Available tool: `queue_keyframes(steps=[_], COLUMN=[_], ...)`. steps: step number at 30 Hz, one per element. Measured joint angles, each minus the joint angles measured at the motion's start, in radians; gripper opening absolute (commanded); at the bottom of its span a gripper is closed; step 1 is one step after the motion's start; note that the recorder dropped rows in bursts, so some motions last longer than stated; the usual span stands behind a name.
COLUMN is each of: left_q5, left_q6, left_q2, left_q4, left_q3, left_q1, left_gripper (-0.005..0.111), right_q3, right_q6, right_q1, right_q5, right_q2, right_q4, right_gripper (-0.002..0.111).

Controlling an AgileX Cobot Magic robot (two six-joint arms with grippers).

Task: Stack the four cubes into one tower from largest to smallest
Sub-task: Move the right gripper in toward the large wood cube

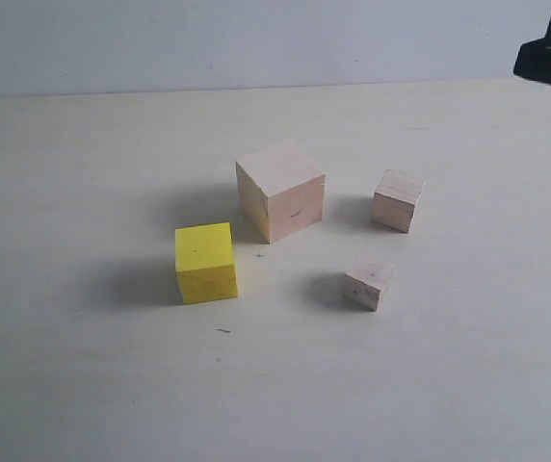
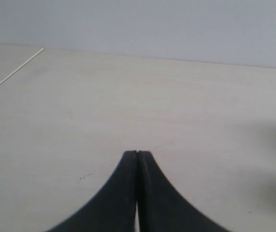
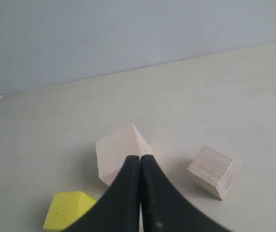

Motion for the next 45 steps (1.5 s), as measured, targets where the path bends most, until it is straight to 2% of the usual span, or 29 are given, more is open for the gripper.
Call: queue_keyframes(steps=[5,13,21,27,33,37,45], left_q5=[0.000,0.000,0.000,0.000,-0.002,-0.062,-0.343], left_q6=[0.000,0.000,0.000,0.000,0.000,0.000,0.000], left_q2=[0.000,0.000,0.000,0.000,0.000,0.000,0.000], left_q4=[0.000,0.000,0.000,0.000,0.007,0.058,0.113], left_q3=[0.000,0.000,0.000,0.000,0.000,0.000,0.002], left_q1=[0.000,0.000,0.000,0.000,0.000,0.000,0.000], left_gripper=[0.000,0.000,0.000,0.000,0.000,0.000,0.000], right_q3=[-0.039,-0.158,-0.160,-0.162,-0.162,-0.164,-0.164], right_q6=[-0.060,-0.079,-0.083,-0.176,-0.203,-0.241,-0.332], right_q1=[0.000,0.000,0.000,0.000,0.000,0.005,0.091], right_q5=[0.082,0.302,0.330,0.293,0.278,0.276,0.212], right_q2=[0.150,0.367,0.395,0.396,0.420,0.453,0.493], right_q4=[0.048,0.053,0.065,0.123,0.167,0.193,0.254], right_gripper=[0.000,0.009,0.009,0.008,0.000,0.000,0.000])
